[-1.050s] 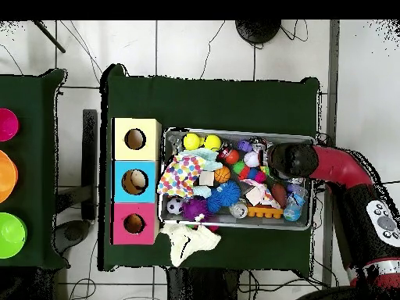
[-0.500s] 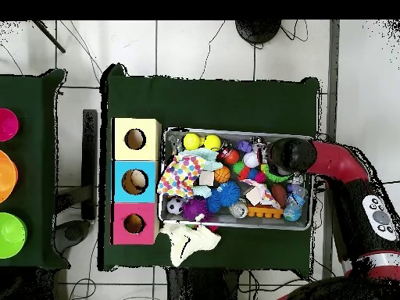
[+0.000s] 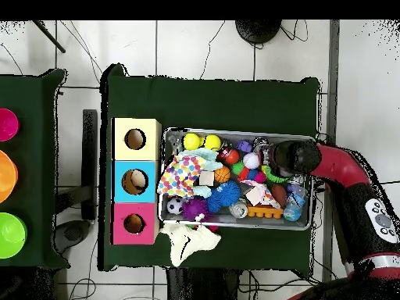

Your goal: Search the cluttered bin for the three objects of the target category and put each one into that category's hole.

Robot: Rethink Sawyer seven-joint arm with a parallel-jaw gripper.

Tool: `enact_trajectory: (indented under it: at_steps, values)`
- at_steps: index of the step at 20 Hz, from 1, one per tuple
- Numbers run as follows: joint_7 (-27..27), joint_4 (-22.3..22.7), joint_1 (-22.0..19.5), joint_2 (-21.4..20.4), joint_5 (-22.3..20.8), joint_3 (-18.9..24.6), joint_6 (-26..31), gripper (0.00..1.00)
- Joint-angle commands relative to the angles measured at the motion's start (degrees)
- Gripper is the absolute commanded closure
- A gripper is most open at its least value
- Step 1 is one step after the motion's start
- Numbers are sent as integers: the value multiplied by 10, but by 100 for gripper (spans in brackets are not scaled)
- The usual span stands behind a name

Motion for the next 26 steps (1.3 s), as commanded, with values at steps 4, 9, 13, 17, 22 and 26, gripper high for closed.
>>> enact_trajectory:
  at_steps: [4, 9, 13, 17, 22, 26]
  values:
    - [-88, 50, -11, 74, -73, -7, -121, 100]
    - [-26, 159, -16, -9, -78, -35, -148, 100]
    - [-3, 213, -20, -49, -65, -50, -154, 100]
    - [-4, 233, -18, -72, -53, -58, -150, 100]
    - [-2, 250, -13, -96, -44, -65, -142, 100]
    - [-2, 255, -4, -112, -35, -65, -127, 100]
